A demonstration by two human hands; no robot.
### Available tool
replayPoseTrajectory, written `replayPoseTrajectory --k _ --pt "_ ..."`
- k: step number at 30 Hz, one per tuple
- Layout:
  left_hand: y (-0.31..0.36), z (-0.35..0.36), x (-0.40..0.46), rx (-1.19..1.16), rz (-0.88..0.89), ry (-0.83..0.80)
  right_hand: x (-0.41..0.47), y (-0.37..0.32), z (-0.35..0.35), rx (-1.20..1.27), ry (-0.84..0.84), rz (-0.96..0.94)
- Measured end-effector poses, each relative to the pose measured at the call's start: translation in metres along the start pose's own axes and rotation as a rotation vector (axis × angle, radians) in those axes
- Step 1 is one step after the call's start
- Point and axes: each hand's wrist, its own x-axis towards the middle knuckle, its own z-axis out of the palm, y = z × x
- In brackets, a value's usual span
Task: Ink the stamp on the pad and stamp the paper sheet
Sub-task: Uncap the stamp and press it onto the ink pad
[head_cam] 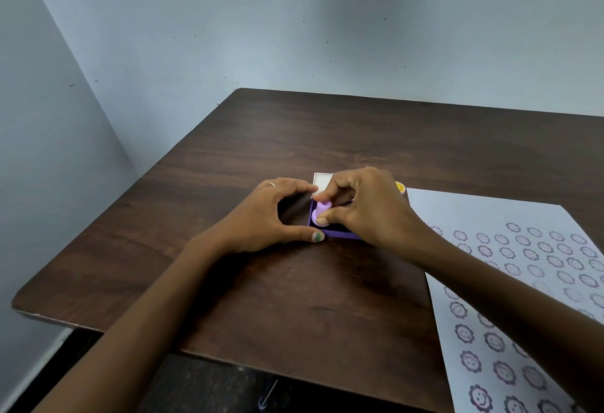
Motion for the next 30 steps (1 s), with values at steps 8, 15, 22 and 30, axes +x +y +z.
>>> replayPoseTrajectory --k 8,15,22,30 --pt "0.0 0.0 0.0 -0.004 0.0 -0.002 0.001 -0.002 -0.001 -0.011 -0.002 -0.002" --pt "0.0 0.0 0.0 0.006 -0.001 0.005 -0.001 0.0 -0.002 0.013 0.015 0.01" --pt "0.0 0.001 -0.001 0.004 0.0 0.008 -0.005 0.007 -0.011 0.603 0.077 0.202" --pt "0.0 0.001 -0.002 -0.014 -0.016 0.017 -0.01 0.019 -0.028 1.491 -0.129 0.538"
